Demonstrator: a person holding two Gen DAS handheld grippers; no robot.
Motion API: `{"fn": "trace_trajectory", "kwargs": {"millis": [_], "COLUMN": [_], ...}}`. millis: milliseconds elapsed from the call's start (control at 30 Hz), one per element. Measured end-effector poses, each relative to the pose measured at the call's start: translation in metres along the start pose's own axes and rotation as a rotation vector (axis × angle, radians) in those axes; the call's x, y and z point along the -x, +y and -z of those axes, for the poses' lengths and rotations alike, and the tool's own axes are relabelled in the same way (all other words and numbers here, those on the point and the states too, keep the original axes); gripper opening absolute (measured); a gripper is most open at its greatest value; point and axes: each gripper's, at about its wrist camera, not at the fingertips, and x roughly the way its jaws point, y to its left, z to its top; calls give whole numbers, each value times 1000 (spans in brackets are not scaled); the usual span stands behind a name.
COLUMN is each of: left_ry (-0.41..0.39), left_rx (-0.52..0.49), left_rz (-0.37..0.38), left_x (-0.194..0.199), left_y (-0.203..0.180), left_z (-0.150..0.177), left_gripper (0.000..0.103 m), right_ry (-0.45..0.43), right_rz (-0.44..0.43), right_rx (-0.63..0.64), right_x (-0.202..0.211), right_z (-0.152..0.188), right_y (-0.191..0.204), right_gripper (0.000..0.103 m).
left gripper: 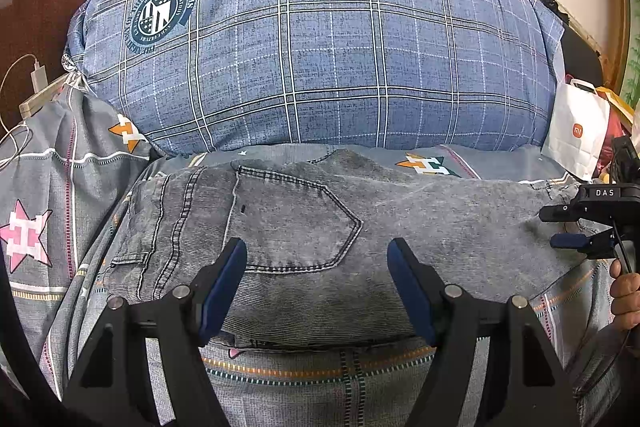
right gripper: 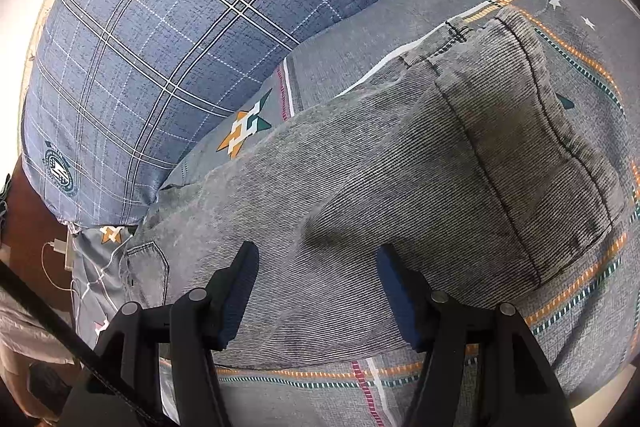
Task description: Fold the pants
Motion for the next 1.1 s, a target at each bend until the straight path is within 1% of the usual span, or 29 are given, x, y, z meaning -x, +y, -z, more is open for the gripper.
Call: {"fn": "trace_trajectory", "kwargs": {"millis": [1100], "left_ry": [2], "left_rx": [-1], "left_rz": [1], "left_x": [0], "left_y": [0], "left_z": [0], "left_gripper": [72], "right_ry": [-2], "right_rz": [7], "right_rx": [-17], "right_x": [3], "right_z": [1], "right_y": [-6], "right_gripper": [67]}}
